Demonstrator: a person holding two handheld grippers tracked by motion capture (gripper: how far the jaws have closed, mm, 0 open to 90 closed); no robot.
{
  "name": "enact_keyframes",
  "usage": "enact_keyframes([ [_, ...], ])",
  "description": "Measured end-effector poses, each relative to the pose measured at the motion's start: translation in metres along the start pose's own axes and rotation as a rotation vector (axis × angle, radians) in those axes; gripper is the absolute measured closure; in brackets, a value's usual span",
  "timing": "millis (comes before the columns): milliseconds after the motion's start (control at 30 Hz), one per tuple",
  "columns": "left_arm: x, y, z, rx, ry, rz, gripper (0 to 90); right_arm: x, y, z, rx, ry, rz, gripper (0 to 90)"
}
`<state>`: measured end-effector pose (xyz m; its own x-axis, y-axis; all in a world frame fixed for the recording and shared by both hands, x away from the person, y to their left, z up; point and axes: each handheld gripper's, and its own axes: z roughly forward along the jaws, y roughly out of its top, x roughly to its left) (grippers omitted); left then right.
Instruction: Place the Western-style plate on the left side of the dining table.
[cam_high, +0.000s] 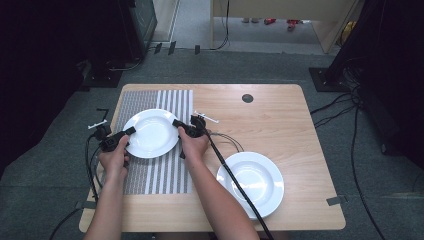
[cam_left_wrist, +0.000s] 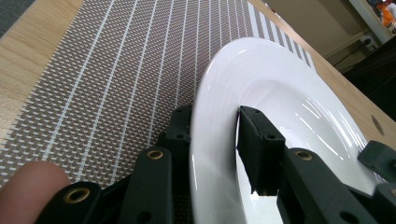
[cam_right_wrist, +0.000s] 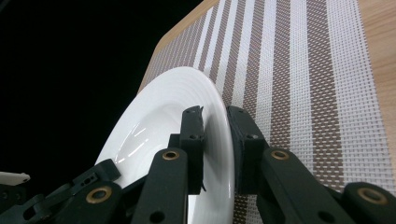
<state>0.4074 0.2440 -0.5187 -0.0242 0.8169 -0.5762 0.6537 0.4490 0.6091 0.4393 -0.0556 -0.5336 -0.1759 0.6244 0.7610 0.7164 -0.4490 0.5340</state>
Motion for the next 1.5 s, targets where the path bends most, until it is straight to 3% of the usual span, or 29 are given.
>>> enact_keyframes([
  [200,-0.002,-0.001,0.0,0.001,0.018,0.02,65.4,0.002,0.0,-0.001,0.014,-0.014,-0.037,73.5],
  [400,-0.005,0.002,-0.006,-0.024,0.035,0.052,50.6,0.005,0.007,-0.006,0.005,-0.071,-0.151,61.3],
  [533,-0.007,0.002,-0.009,-0.036,0.072,0.069,38.3,0.013,0.014,-0.015,-0.015,-0.085,-0.196,55.9],
  [600,-0.01,0.002,-0.012,-0.037,0.091,0.089,34.3,0.02,0.018,-0.02,-0.023,-0.092,-0.214,53.7],
  [700,-0.018,0.003,-0.02,-0.052,0.144,0.16,31.2,0.026,0.022,-0.027,-0.027,-0.092,-0.255,49.4],
  [800,-0.022,0.004,-0.028,-0.069,0.145,0.178,27.6,0.035,0.024,-0.035,-0.013,-0.085,-0.291,39.5],
  [967,-0.027,0.004,-0.04,-0.081,0.157,0.199,25.1,0.045,0.028,-0.049,0.038,-0.044,-0.333,35.5],
  [1000,-0.028,0.004,-0.042,-0.081,0.157,0.209,24.8,0.047,0.029,-0.054,0.064,-0.023,-0.374,33.6],
  [1100,-0.035,0.002,-0.05,-0.079,0.143,0.234,23.2,0.052,0.031,-0.066,0.073,-0.022,-0.422,29.3],
  [1200,-0.044,-0.003,-0.06,-0.089,0.124,0.266,22.1,0.053,0.034,-0.084,0.071,0.008,-0.437,24.7],
  [1500,-0.059,-0.012,-0.076,-0.089,0.094,0.314,21.4,0.053,0.04,-0.125,0.078,-0.006,-0.471,20.6],
])
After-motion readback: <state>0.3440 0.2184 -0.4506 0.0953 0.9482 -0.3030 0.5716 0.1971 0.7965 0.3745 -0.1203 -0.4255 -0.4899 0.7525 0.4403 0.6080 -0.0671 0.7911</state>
